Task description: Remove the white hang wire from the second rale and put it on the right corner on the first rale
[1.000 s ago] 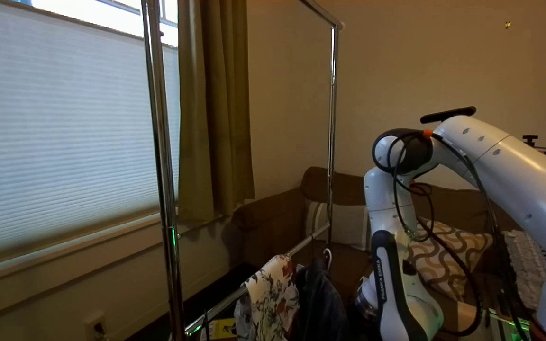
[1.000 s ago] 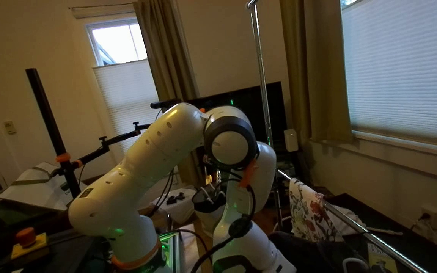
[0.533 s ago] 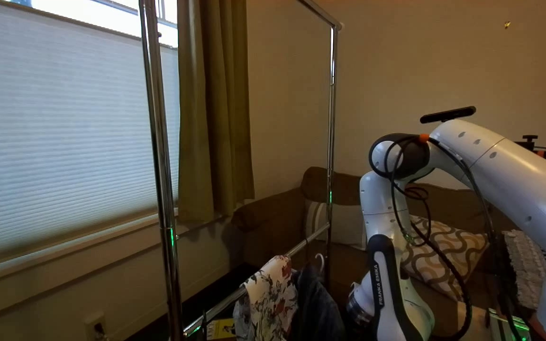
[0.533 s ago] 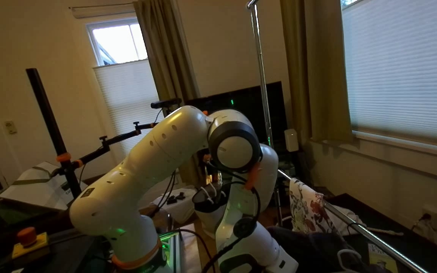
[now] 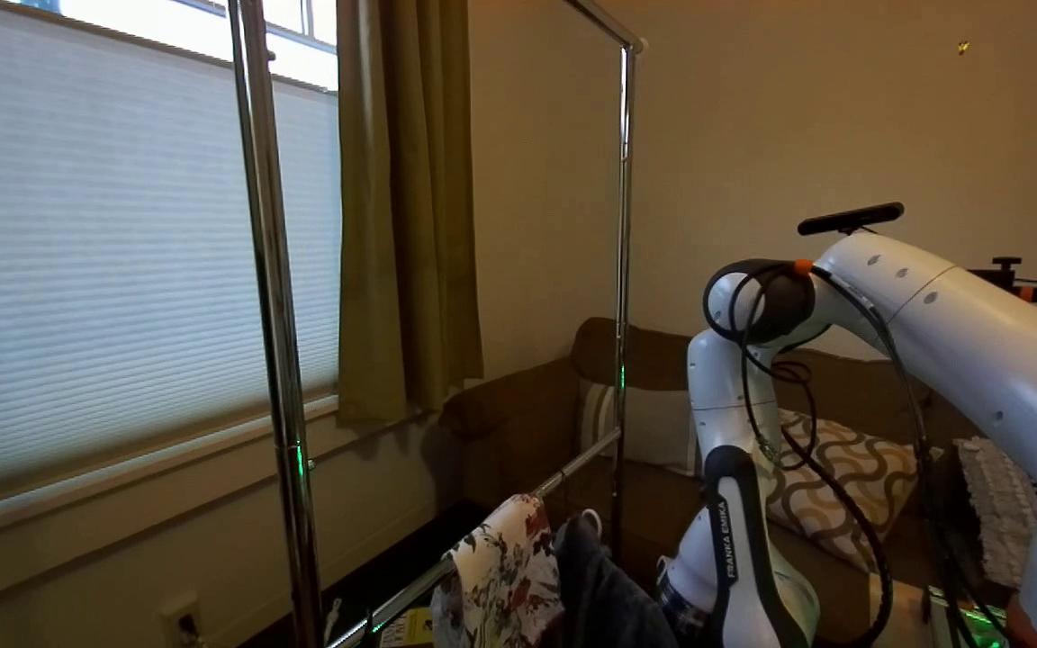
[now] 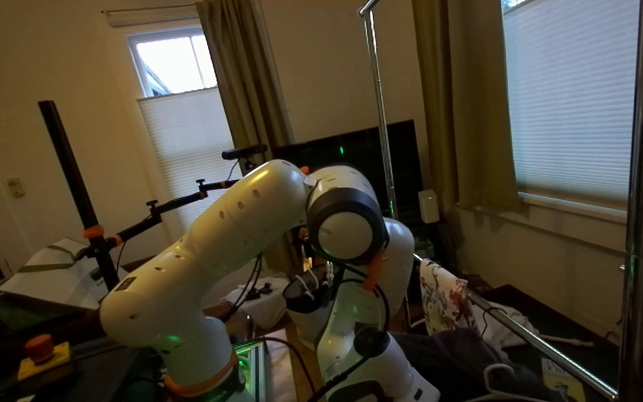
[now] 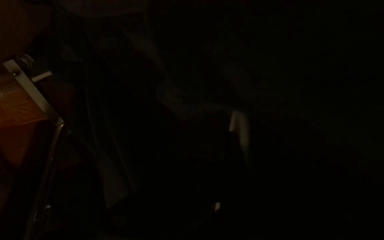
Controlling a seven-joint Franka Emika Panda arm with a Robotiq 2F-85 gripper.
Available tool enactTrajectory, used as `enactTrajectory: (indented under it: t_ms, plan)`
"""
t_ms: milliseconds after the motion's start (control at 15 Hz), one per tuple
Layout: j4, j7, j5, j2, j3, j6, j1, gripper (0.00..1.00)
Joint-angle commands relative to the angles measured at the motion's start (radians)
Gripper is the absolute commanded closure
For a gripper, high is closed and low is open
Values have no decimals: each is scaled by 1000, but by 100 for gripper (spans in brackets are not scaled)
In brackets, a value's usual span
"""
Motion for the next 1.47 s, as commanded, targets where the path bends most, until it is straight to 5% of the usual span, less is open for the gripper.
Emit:
enactTrajectory:
  t_ms: [0, 267, 467, 733, 1200, 1400]
  plan:
    - [26, -61, 88, -36, -15, -106, 114, 98]
    - [44, -19, 268, -41, -22, -133, 189, 98]
    - [39, 1, 245, -14, 28, -104, 138, 98]
    - [26, 143, 339, 39, 47, 59, 108, 98]
    - [98, 338, 504, 141, 80, 158, 104, 98]
    - [47, 298, 418, 120, 80, 122, 90, 98]
